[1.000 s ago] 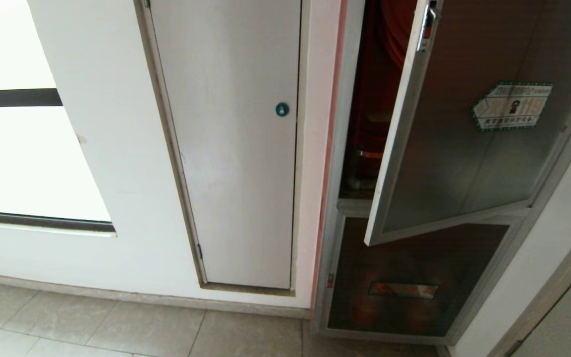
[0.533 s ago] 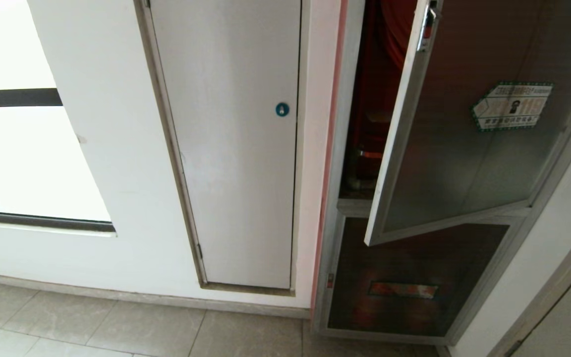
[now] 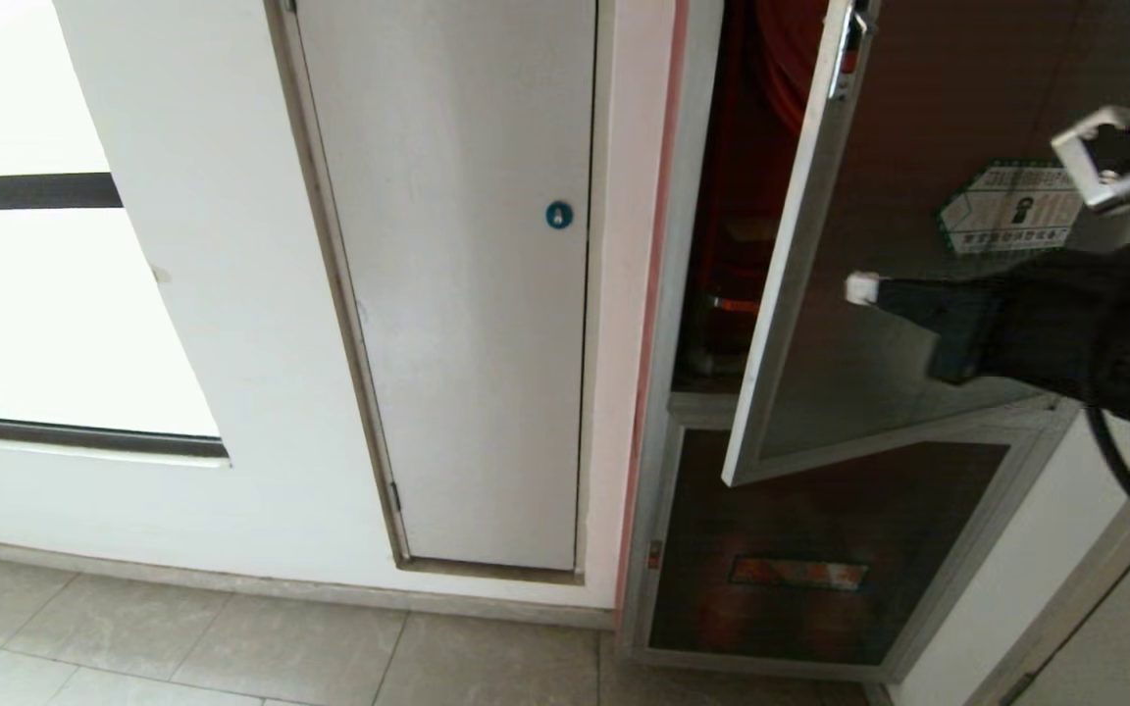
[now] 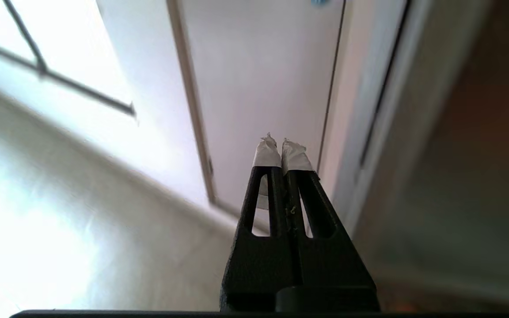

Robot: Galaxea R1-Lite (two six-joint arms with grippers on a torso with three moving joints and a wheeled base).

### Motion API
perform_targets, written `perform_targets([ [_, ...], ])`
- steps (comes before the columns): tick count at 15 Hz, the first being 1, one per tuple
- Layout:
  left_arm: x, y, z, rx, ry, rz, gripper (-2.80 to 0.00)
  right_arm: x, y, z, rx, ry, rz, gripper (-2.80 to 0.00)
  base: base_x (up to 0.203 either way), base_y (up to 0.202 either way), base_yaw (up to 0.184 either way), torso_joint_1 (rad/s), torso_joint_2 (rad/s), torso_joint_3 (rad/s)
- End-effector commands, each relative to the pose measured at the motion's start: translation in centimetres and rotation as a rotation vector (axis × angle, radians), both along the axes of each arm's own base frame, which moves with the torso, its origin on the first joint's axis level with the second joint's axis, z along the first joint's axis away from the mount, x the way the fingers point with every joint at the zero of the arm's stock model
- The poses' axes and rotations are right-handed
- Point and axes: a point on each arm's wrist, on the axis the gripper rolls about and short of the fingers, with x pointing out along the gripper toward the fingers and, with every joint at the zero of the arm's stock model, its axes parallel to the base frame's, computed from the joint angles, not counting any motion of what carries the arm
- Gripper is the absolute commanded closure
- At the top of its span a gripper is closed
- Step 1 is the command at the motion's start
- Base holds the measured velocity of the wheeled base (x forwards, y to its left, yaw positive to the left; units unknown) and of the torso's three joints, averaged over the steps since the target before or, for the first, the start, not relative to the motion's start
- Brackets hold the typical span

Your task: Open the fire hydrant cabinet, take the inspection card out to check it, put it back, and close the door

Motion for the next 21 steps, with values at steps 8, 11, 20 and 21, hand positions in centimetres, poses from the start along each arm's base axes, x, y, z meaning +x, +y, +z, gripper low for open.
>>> perform_targets([
  [8, 0.0, 0.0, 0.0, 0.001, -0.001, 0.000, 0.00, 7.9, 8.5, -2.4, 0.185, -0.302, -0.369, 0.00, 0.000, 0.000, 0.000, 0.000, 0.00, 0.000],
  [11, 0.0, 0.0, 0.0, 0.000, -0.001, 0.000, 0.00, 10.1, 9.6, -2.7, 0.229, -0.412, -0.415, 0.00, 0.000, 0.000, 0.000, 0.000, 0.00, 0.000],
  [20, 0.0, 0.0, 0.0, 0.000, -0.001, 0.000, 0.00, 13.8, 11.4, -1.7, 0.250, -0.571, -0.588, 0.00, 0.000, 0.000, 0.000, 0.000, 0.00, 0.000],
  [21, 0.0, 0.0, 0.0, -0.001, -0.001, 0.000, 0.00, 14.1, 11.4, -1.4, 0.265, -0.578, -0.607, 0.00, 0.000, 0.000, 0.000, 0.000, 0.00, 0.000],
])
